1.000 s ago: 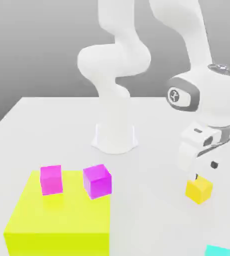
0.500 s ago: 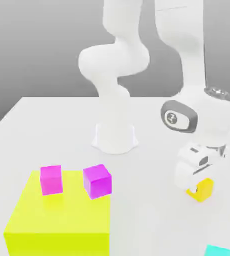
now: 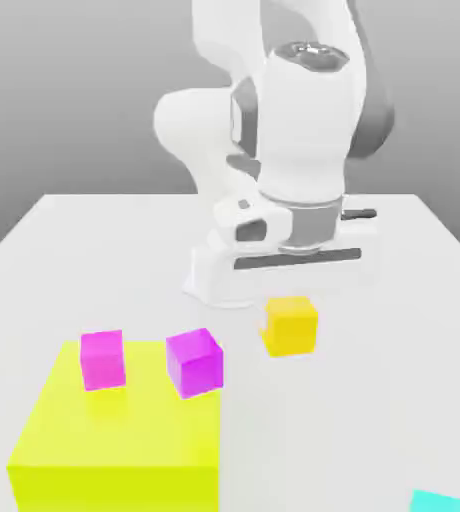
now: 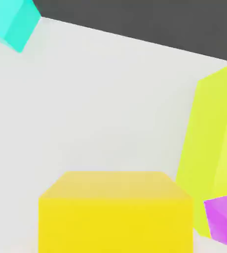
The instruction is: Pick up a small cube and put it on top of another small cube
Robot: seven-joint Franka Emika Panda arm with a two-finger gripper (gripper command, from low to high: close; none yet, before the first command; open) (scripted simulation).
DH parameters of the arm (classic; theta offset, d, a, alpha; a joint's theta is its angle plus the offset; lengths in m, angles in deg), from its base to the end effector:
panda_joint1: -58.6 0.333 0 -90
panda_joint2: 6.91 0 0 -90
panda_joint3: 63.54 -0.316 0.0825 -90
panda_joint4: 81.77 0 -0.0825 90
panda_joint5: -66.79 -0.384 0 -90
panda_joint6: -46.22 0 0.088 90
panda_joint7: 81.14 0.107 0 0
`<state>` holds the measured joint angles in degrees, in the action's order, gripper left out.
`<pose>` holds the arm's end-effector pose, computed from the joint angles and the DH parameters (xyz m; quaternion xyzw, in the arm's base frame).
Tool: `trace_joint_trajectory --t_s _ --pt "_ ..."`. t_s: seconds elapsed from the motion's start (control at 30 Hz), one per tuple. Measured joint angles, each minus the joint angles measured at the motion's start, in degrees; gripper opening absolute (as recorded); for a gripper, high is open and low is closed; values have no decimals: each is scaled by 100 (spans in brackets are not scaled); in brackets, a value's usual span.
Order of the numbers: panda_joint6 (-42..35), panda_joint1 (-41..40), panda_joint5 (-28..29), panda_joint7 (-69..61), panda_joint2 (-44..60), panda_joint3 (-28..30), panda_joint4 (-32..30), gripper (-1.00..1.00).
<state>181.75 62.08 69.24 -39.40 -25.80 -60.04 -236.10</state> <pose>0.3921 0.0006 0.3359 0.9402 -0.3406 0.0024 0.0045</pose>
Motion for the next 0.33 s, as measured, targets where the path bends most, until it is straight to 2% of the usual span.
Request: trace_joint_trajectory --t_s 0.07,0.2,0.23,0.33 --pt "-187 -260 31 -96 -169 238 17 -100" --pt "594 -338 8 -161 370 331 -228 -100" --pt "738 -342 5 -167 471 336 -271 100" --pt "738 -342 4 -167 471 336 -271 100"
